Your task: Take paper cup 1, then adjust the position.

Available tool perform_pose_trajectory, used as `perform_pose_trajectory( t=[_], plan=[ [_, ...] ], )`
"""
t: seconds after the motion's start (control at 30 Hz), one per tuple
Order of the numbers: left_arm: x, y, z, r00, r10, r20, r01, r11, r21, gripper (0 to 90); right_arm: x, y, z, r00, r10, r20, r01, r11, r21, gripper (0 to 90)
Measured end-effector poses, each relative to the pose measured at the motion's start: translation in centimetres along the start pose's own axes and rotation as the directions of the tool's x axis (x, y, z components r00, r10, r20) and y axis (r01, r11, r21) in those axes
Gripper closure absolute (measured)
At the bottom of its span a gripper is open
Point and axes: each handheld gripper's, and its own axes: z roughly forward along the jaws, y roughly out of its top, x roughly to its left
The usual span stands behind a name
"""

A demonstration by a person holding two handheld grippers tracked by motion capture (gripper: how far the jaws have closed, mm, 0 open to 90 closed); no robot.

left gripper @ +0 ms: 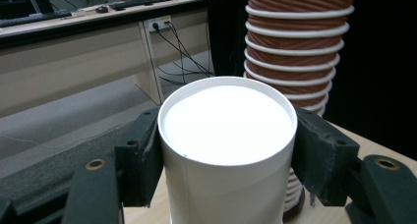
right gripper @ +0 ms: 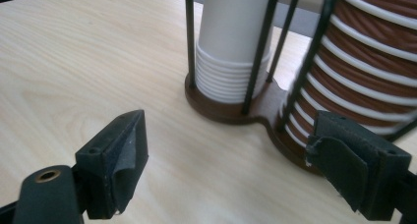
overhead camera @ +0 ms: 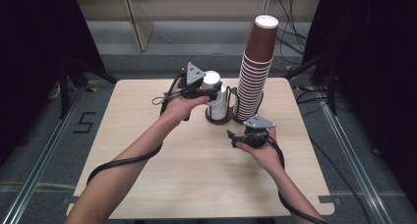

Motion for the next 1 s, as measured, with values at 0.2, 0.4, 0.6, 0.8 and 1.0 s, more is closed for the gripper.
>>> perform_pose_trajectory(
  t=[0.2,0.4,0.6,0.8,1.0],
  plan=[
    [-1.0,-1.0,-1.9,0.9992,0.022,0.034,-0.023,0.9996,0.018,33.4,0.1,-0.9,-2.3,1.0000,-0.005,-0.004,0.005,1.000,-0.012,15.6],
    [-2.2,-2.5,-3.6,0.9961,0.043,0.077,-0.047,0.9976,0.051,33.4,0.8,-1.6,-4.3,0.9997,-0.017,-0.019,0.017,0.999,-0.034,15.5],
    [-3.3,-4.3,-5.1,0.9918,0.052,0.117,-0.060,0.9957,0.070,33.3,2.4,-2.0,-5.8,0.9977,-0.026,-0.063,0.021,0.997,-0.075,15.4],
    [-4.6,-6.2,-5.5,0.9864,0.045,0.158,-0.063,0.9922,0.108,33.3,4.5,-2.2,-6.4,0.9948,-0.030,-0.098,0.014,0.988,-0.151,15.2],
    [-5.9,-7.4,-5.6,0.9813,0.032,0.190,-0.056,0.9913,0.119,33.3,5.8,-1.8,-6.7,0.9914,-0.010,-0.130,-0.015,0.982,-0.190,13.2]
  ],
)
